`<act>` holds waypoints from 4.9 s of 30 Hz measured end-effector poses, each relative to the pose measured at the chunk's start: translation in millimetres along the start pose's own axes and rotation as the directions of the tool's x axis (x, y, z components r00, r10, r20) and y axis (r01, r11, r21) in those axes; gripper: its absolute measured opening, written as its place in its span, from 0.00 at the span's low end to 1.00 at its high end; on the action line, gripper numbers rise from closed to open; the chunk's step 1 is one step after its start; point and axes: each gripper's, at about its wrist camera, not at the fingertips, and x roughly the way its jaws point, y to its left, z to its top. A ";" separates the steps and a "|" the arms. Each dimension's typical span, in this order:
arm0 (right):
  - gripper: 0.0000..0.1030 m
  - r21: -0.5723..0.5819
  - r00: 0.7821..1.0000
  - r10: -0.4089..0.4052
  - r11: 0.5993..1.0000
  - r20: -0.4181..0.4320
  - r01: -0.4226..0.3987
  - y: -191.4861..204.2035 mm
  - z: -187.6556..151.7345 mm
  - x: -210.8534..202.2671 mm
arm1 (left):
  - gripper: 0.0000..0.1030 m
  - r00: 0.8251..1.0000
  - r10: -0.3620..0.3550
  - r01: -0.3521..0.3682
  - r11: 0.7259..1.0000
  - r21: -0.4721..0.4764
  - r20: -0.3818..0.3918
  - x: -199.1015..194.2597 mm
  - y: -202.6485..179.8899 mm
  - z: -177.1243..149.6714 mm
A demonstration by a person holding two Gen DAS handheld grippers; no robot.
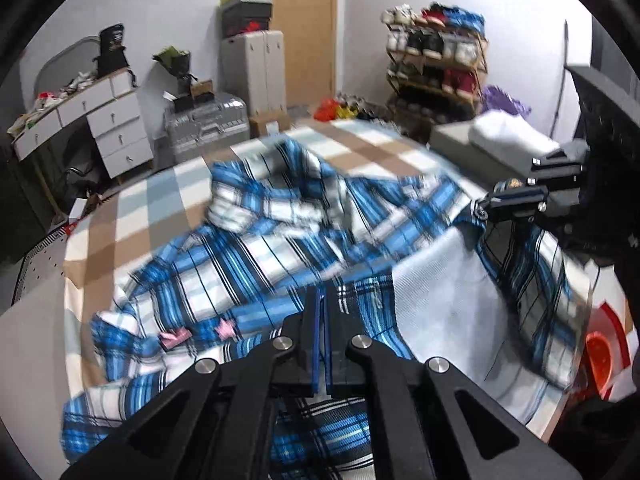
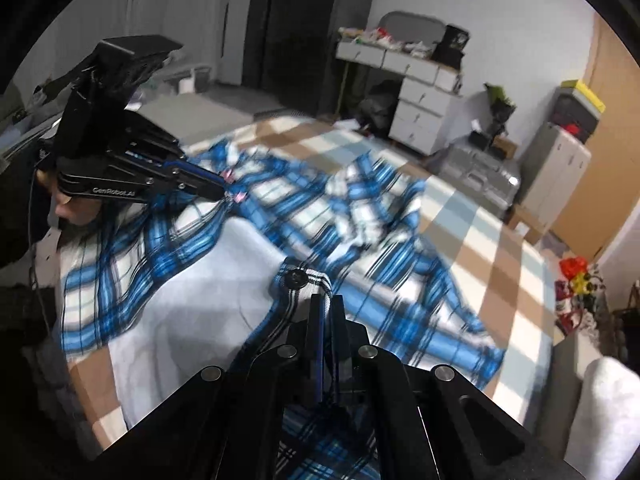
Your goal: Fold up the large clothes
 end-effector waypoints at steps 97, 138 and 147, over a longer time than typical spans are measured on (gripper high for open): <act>0.01 0.840 0.900 -0.436 0.490 0.004 0.233 -55.2 -124.3 -121.2 | 0.61 0.966 0.223 -0.255 0.756 -0.603 -0.130 -101.5 85.4 -184.1; 0.24 0.659 0.874 -0.373 0.578 -0.311 0.482 -208.8 -44.4 24.5 | 0.01 0.976 0.217 -0.177 0.863 -0.473 0.031 -95.3 140.1 -66.6; 0.69 0.660 0.929 -0.348 0.671 -0.123 0.339 -114.4 -72.2 -45.7 | 0.60 0.986 0.028 0.074 0.815 -0.575 0.167 -154.2 106.7 -142.6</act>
